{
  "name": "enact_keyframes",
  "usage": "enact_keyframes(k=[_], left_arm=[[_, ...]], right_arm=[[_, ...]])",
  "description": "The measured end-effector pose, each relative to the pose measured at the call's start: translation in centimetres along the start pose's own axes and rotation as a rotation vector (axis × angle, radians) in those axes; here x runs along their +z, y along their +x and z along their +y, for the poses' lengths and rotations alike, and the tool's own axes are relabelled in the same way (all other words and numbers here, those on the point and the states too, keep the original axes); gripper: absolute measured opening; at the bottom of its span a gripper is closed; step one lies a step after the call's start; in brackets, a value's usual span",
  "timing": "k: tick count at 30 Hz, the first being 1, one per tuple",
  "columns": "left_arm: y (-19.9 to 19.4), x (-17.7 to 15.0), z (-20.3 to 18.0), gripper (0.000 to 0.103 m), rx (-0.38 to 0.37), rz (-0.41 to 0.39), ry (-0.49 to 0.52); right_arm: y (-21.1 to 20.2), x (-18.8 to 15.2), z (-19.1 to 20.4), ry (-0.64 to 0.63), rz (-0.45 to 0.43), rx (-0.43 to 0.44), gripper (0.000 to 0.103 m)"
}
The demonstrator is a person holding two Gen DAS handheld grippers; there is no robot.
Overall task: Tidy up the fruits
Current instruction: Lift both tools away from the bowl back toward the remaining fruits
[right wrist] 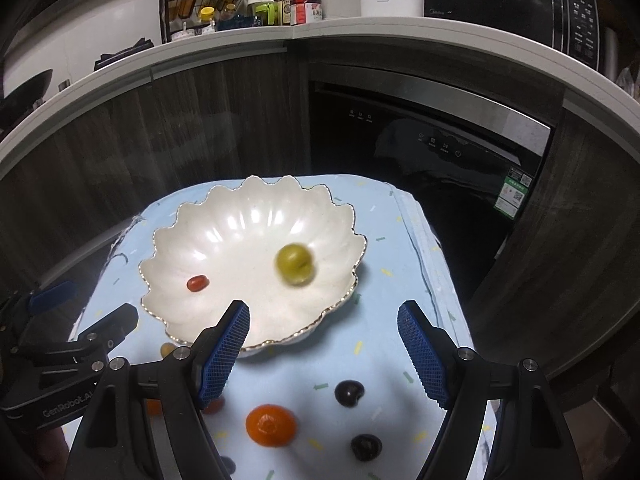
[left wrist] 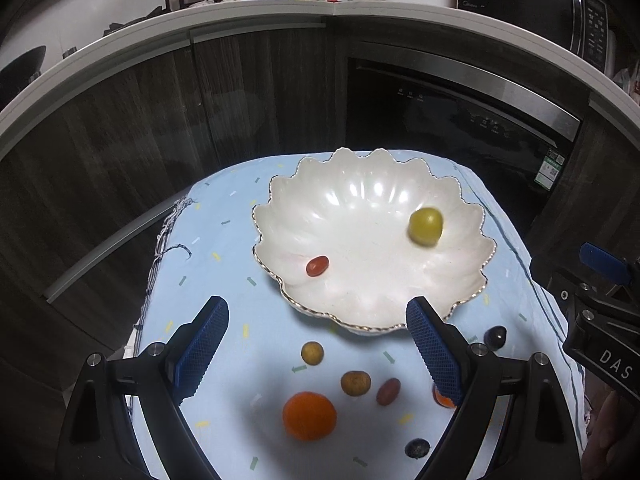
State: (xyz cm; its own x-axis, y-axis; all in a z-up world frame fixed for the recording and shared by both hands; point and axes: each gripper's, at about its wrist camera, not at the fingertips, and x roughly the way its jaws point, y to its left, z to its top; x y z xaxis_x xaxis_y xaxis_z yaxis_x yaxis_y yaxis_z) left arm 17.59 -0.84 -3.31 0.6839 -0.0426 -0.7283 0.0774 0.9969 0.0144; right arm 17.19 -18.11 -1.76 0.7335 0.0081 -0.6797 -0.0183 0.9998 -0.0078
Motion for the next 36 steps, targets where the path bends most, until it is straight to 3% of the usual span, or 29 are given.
enact_keyframes(k=[20, 36], left_arm=[[-1.4, -4.9, -2.3, 0.091, -0.038, 0.020, 0.012], [-0.3, -9.1, -4.4, 0.091, -0.095, 0.046, 0.067]], right_arm=[[-2.3, -3.9, -1.2, -0.016, -0.007, -0.007, 0.077], [-1.6, -8.3, -2.3, -0.046, 0.014, -0.022, 0.077]])
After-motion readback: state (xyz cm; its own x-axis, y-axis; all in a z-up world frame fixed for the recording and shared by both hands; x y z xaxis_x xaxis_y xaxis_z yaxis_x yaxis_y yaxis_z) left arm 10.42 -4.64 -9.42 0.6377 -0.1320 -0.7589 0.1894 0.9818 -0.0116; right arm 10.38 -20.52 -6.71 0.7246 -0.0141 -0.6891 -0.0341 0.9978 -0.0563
